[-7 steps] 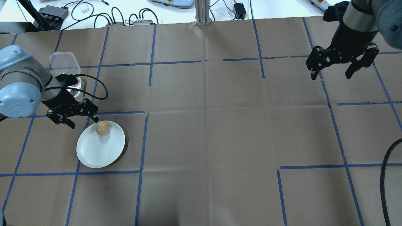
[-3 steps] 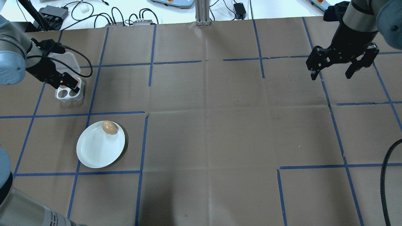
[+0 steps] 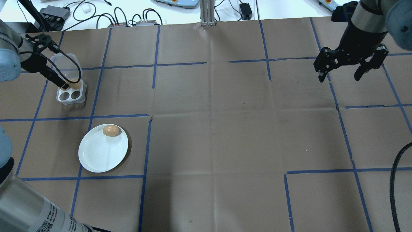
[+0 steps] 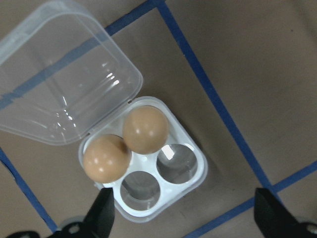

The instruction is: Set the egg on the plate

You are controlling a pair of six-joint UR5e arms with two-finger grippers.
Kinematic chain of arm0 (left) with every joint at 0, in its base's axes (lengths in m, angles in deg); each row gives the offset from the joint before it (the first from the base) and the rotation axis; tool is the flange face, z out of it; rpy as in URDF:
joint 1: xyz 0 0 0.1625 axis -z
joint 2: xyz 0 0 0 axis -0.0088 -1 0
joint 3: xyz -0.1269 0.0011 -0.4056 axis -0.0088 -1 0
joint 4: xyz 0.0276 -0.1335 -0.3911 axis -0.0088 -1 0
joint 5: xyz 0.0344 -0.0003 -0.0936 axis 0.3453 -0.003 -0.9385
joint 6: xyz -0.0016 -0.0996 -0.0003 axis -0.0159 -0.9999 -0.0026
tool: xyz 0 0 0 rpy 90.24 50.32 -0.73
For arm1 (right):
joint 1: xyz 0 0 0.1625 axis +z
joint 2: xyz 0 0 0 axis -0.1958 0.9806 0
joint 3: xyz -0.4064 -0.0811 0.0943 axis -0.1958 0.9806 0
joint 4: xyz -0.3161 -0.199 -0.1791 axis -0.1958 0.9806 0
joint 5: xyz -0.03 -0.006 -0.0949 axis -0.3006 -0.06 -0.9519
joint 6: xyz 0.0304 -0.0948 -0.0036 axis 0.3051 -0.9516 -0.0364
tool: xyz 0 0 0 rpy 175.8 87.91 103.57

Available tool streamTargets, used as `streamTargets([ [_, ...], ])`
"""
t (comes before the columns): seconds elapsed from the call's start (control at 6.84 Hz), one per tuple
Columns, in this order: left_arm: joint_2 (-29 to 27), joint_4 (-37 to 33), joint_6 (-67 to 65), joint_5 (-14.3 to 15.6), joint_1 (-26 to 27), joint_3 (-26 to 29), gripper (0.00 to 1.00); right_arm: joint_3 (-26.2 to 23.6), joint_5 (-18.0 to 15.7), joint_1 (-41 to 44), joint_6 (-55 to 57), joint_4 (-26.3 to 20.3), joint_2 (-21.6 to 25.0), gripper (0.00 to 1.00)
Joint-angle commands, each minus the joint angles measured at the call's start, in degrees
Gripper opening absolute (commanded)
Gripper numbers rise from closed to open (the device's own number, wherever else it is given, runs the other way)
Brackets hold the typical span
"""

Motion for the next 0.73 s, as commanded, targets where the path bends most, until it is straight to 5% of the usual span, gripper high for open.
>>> streamTargets([
  [0.0, -3.7, 0.2, 10.2, -0.3, -0.6, 2.6, 0.99, 0.0, 0.0, 0.0, 0.0, 0.0, 0.0, 1.00],
  [0.58, -6.6, 0.1, 15.9, -1.1, -0.5, 4.6, 0.98, 0.0, 0.0, 0.0, 0.0, 0.0, 0.0, 1.00],
])
